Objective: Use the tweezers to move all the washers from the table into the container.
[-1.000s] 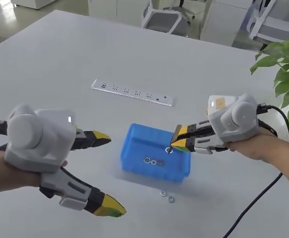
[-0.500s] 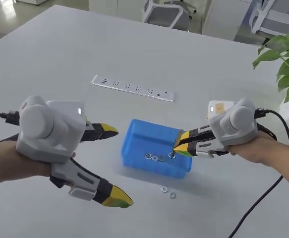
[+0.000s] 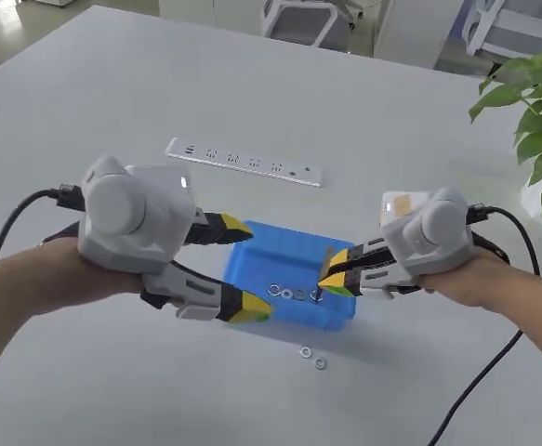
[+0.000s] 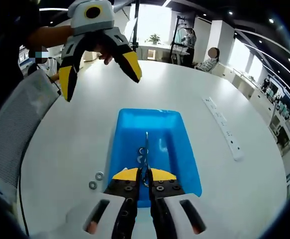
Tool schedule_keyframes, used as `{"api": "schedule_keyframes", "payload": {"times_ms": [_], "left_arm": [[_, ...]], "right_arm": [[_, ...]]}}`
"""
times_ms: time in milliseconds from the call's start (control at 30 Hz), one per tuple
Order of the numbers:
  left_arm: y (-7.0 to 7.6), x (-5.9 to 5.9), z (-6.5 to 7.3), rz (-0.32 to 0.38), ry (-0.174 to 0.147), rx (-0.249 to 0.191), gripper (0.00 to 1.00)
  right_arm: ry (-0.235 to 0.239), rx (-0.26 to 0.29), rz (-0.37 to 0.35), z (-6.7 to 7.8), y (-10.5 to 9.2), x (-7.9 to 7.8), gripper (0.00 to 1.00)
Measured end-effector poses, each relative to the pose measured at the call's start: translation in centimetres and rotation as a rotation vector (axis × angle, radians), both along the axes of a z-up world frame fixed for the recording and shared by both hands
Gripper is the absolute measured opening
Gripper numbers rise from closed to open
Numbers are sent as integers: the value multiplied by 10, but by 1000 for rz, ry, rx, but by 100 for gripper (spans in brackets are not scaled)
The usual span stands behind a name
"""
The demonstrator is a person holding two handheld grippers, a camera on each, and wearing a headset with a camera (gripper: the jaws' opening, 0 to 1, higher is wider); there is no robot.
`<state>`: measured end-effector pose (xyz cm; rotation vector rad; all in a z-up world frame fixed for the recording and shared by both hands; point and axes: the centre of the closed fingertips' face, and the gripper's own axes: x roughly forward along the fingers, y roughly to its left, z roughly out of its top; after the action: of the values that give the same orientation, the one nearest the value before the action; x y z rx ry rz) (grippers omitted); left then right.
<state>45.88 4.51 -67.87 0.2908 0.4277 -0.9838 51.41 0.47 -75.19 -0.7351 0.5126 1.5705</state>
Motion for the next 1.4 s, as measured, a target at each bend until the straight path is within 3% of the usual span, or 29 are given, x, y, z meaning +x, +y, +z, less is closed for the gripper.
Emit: {"api": "schedule_keyframes", "payload": {"times_ms": [600,1067,1400], "left_arm": [[-40,37,-1,-106,-33,49,29],[-61,44,-11,-181,-37,82,17],[-68,49,-16,-221,-51,109,6]], "right_arm": [[-12,-5,12,0,-1,-1,8],[-22,-10,25,0,-3,-2,8],[-37,-19,44,-1,-3,-4,8]]}}
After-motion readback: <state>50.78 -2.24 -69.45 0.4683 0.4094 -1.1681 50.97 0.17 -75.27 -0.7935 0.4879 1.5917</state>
